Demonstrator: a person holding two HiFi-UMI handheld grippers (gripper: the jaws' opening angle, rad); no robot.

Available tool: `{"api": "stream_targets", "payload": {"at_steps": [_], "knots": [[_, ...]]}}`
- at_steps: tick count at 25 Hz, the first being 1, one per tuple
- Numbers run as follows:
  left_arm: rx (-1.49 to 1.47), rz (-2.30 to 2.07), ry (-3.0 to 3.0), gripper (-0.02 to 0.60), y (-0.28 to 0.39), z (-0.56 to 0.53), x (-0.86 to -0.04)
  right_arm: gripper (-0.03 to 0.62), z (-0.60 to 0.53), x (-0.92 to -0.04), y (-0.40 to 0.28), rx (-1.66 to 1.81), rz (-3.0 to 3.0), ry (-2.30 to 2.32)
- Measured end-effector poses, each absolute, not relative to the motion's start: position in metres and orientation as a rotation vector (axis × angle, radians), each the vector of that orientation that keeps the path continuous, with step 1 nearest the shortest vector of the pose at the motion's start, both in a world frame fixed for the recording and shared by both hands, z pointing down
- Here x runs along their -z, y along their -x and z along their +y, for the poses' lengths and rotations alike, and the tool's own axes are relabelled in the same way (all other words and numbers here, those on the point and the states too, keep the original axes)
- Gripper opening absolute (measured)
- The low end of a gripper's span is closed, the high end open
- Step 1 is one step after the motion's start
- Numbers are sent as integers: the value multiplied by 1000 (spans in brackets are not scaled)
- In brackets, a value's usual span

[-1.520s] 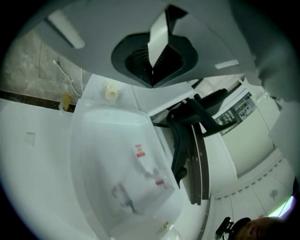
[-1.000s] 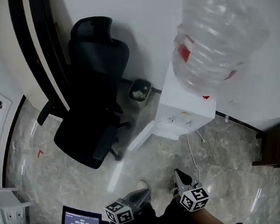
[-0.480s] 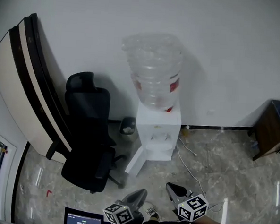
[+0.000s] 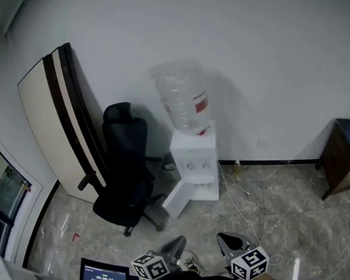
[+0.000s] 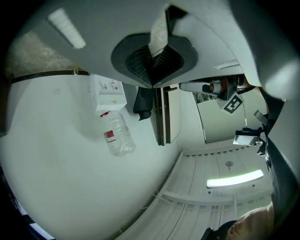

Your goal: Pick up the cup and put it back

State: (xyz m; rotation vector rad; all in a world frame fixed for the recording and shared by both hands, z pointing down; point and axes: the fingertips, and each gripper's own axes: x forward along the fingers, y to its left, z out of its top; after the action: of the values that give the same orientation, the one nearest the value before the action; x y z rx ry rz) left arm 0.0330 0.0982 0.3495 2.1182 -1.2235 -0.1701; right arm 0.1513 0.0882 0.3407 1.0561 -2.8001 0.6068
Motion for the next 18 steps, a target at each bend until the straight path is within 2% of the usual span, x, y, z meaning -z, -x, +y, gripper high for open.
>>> {"api": "stream_targets", "payload": {"at_steps": [9, 13, 18], "knots": [[181, -1246, -2128, 5, -28, 153, -323, 8, 139, -319, -162, -590, -2805, -1147], [165, -1172, -2172, 6, -16, 164, -323, 8, 150, -314, -143, -574, -2789, -1230], [165, -1122, -2218, 6, 33, 183, -334, 8, 167, -319, -93, -624, -2743, -1309]]}}
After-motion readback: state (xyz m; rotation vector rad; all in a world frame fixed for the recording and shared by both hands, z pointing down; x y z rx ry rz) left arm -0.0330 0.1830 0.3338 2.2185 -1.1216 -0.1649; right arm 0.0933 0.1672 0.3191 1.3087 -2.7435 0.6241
